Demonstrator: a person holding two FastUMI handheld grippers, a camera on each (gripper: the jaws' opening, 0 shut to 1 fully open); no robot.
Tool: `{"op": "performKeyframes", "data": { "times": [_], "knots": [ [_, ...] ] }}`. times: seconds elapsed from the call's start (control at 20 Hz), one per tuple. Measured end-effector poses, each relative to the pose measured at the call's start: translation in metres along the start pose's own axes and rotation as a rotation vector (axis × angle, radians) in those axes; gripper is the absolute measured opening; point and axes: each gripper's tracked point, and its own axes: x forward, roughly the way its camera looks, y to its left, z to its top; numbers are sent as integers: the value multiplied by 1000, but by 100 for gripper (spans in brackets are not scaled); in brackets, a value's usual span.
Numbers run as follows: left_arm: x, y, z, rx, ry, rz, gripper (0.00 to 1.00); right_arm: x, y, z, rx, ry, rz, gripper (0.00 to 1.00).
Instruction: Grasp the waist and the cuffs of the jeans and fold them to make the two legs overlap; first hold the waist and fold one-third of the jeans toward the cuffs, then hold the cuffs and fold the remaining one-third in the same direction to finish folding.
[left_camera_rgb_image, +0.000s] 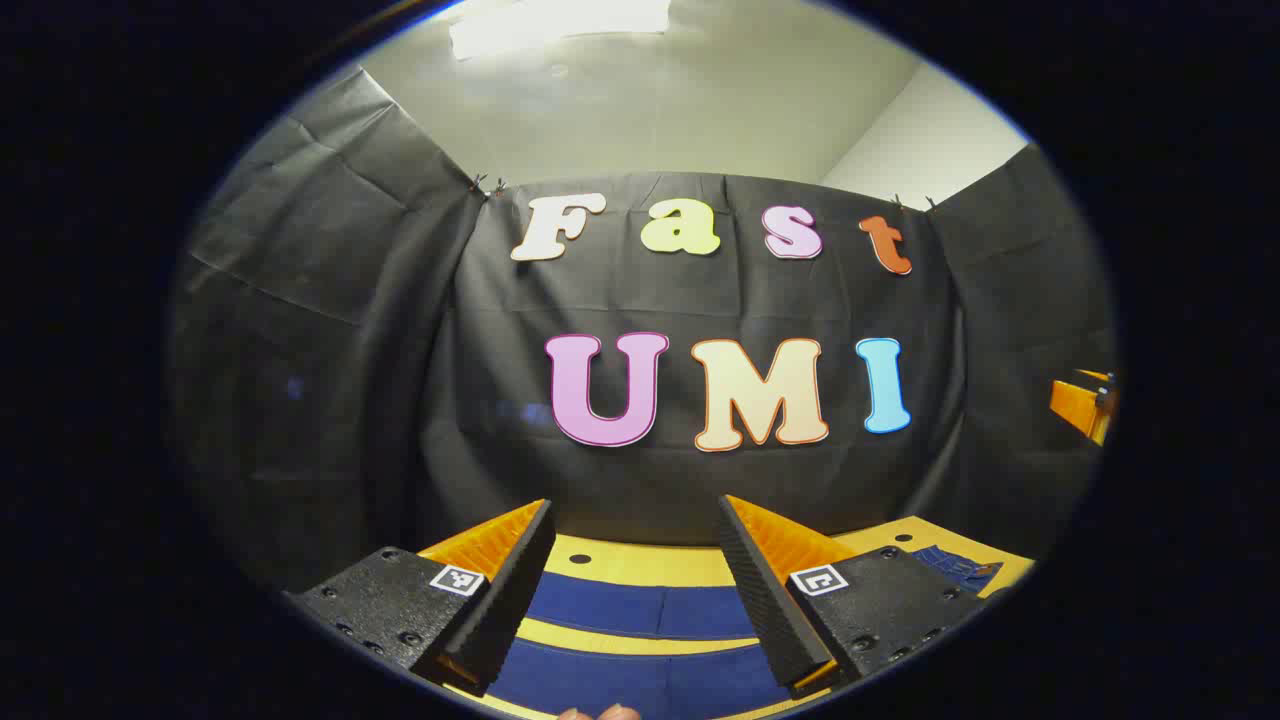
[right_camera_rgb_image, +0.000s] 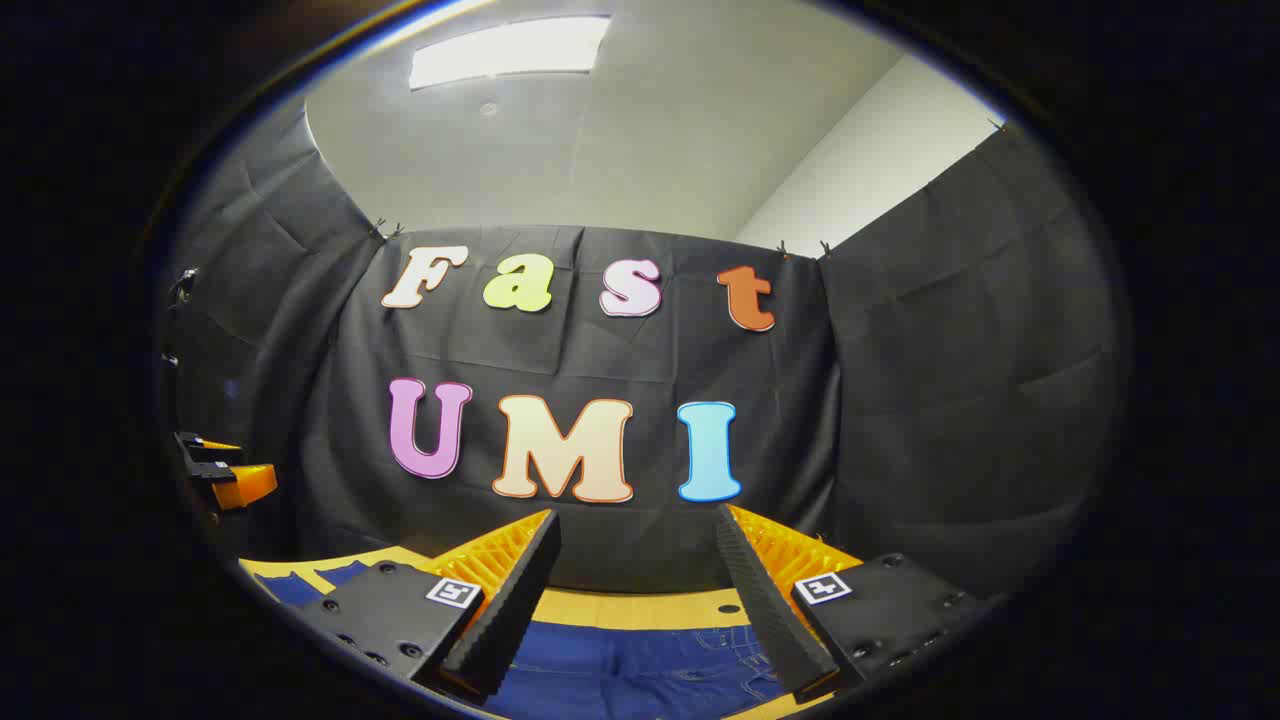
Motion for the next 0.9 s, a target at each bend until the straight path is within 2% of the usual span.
{"op": "performKeyframes", "data": {
  "times": [0.65, 0.9],
  "knots": [
    [-18, 4, 2, 36, -12, -6, 93, -8, 8, -11, 18, 20, 3, 98],
    [-21, 11, -16, 65, 26, -20, 94, -13, 11, -12, 16, 27, 7, 98]
  ]
}}
